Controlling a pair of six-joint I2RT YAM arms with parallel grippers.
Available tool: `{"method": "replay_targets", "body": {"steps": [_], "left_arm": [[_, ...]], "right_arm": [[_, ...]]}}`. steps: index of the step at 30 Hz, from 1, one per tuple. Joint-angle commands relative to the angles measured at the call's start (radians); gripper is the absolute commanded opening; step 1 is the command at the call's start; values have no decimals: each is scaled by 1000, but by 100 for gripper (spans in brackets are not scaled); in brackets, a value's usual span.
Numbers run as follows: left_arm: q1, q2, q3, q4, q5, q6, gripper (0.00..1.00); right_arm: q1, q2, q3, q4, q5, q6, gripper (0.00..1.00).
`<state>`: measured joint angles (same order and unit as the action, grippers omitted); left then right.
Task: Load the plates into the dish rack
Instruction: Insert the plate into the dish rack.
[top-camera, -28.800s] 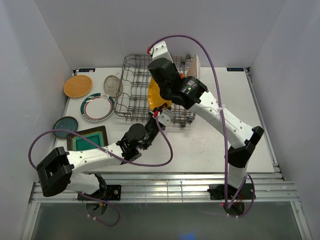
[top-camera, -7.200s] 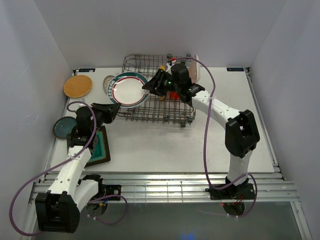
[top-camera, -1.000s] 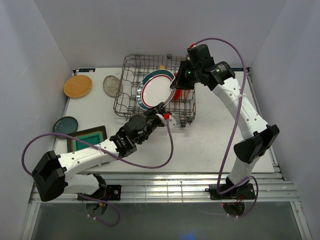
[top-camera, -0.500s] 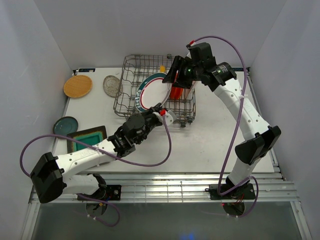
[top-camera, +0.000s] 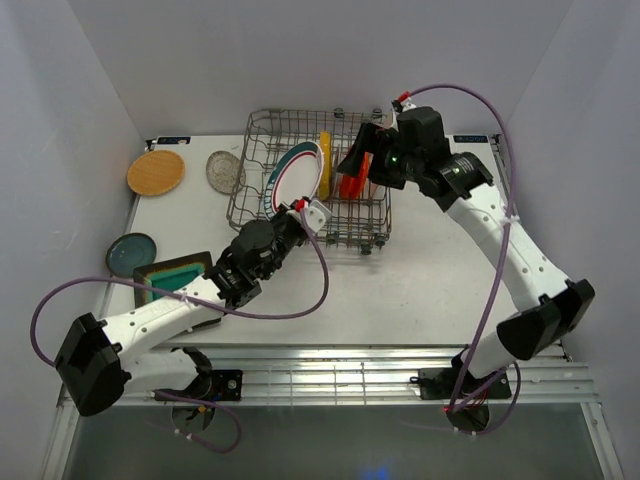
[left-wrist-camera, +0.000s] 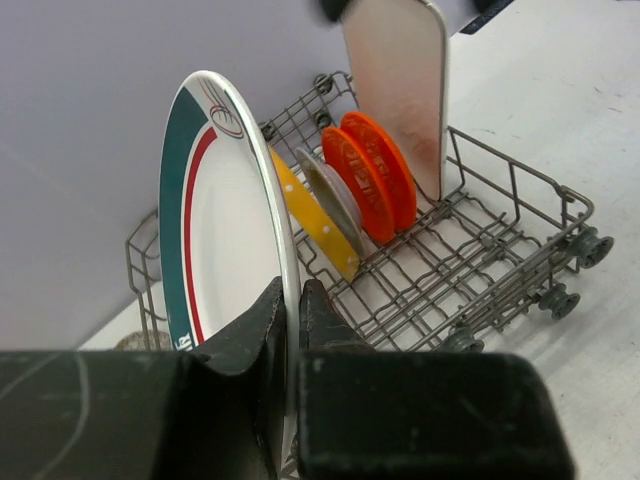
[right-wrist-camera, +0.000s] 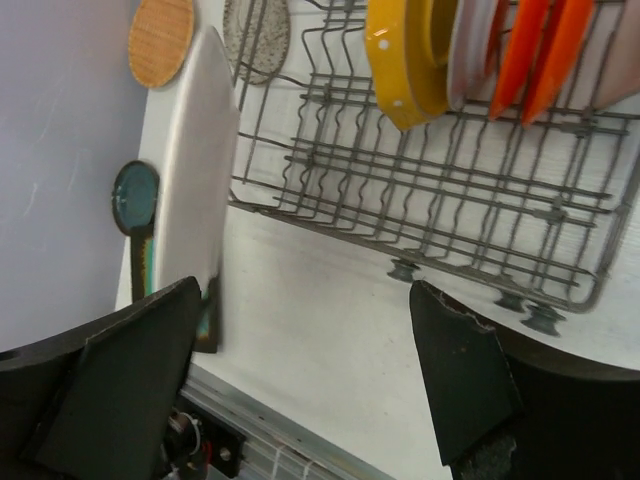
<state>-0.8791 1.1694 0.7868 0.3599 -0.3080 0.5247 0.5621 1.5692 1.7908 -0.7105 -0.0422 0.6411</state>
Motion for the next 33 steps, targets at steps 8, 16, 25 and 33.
{"method": "replay_targets", "body": {"steps": [8, 16, 25, 33], "left_arm": [[201, -42, 89, 40, 155, -304, 0], [290, 30, 193, 40, 207, -414, 0], [333, 228, 347, 47, 231, -488, 0], [439, 368, 436, 80, 368, -632, 0]], "right_arm": [[-5, -516, -708, 552, 268, -165, 98], [-5, -816, -1080, 870, 277, -213, 90], [-5, -828, -1205, 930, 266, -198, 90], [-5, -841, -1236, 947, 288, -210, 90]]}}
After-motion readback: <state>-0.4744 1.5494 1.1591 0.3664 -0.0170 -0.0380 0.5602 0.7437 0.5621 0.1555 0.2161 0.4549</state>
